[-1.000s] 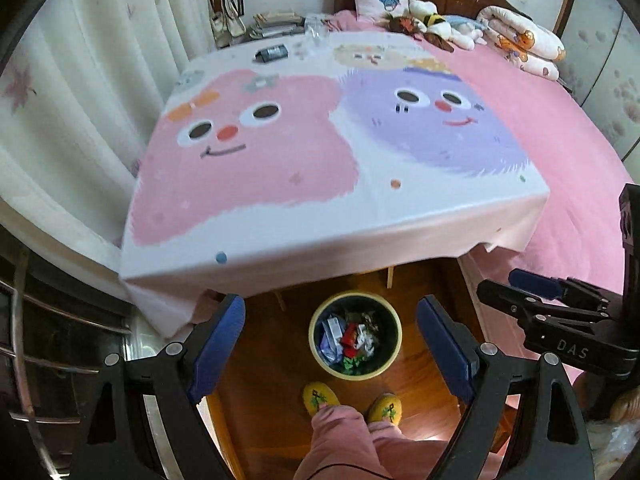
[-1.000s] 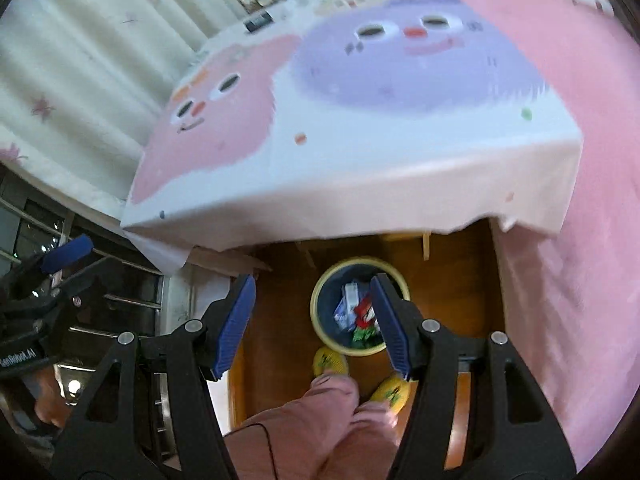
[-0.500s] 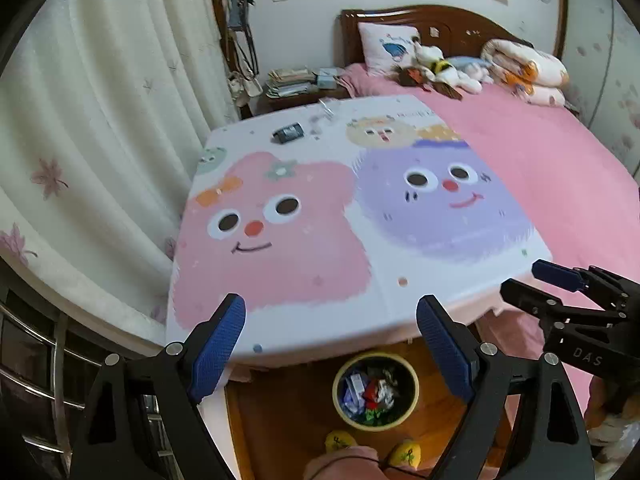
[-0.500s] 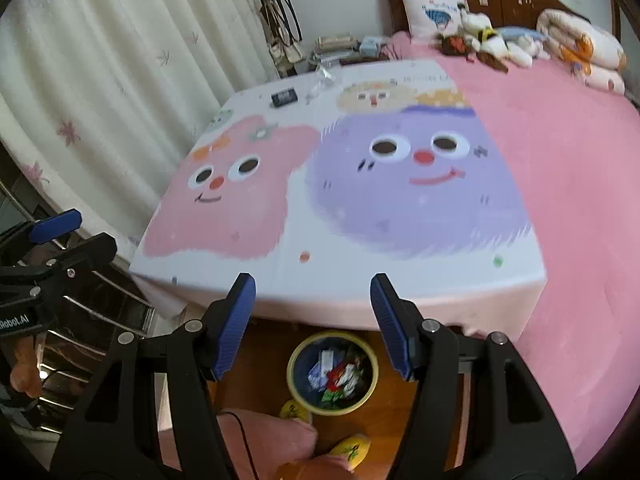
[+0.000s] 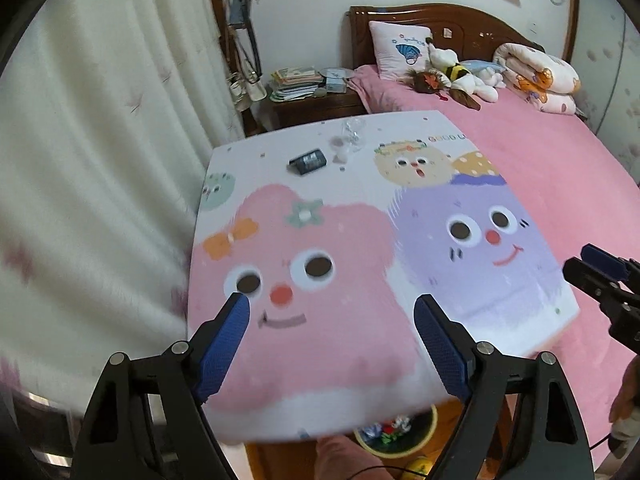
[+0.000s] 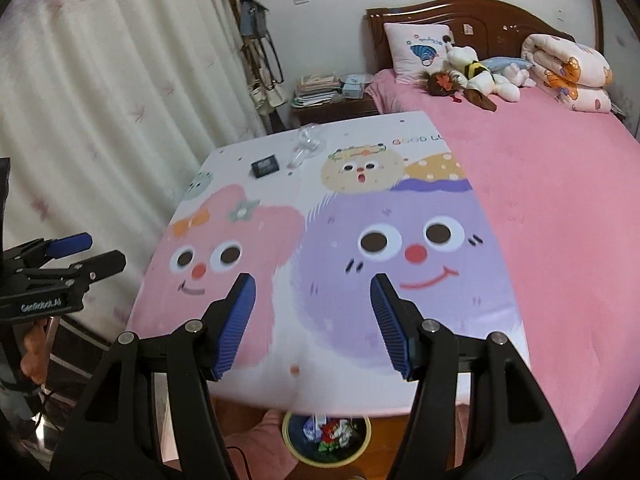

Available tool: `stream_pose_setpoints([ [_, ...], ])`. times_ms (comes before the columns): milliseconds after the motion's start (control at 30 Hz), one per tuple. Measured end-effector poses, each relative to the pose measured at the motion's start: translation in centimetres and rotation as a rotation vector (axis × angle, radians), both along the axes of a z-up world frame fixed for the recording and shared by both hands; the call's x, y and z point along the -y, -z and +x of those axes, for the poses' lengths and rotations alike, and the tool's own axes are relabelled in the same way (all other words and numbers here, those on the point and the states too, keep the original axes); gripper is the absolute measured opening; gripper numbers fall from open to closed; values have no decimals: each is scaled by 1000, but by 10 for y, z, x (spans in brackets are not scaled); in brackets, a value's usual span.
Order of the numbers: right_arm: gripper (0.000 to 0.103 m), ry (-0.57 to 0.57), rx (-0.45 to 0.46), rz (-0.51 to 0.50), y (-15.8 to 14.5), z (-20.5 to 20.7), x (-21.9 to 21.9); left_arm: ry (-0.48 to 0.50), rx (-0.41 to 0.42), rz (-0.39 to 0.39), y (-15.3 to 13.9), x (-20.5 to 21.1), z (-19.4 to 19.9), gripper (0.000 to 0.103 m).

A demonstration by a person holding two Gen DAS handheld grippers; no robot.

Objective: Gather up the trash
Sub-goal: 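Raise both open tools back toward the table, then grasp the black packet with the left tool while the right tool grasps the clear bottle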

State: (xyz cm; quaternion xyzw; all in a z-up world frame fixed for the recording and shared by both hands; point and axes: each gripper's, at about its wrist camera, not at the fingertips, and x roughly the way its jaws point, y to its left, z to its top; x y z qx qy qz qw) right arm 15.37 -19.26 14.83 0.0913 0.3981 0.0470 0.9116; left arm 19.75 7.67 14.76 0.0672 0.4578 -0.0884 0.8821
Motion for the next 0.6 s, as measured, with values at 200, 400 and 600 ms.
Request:
stream_pose_setpoints([
  [200,57,103,-55,17,6,86,-17,76,-40,-8,2,-25,135,86],
  [400,57,184,-130,50,30,184,-37,168,-98,-9,29,-34,272,86],
  [600,57,224,-165,28,62,278,-56,215,-167,17,89,-21,380,86],
])
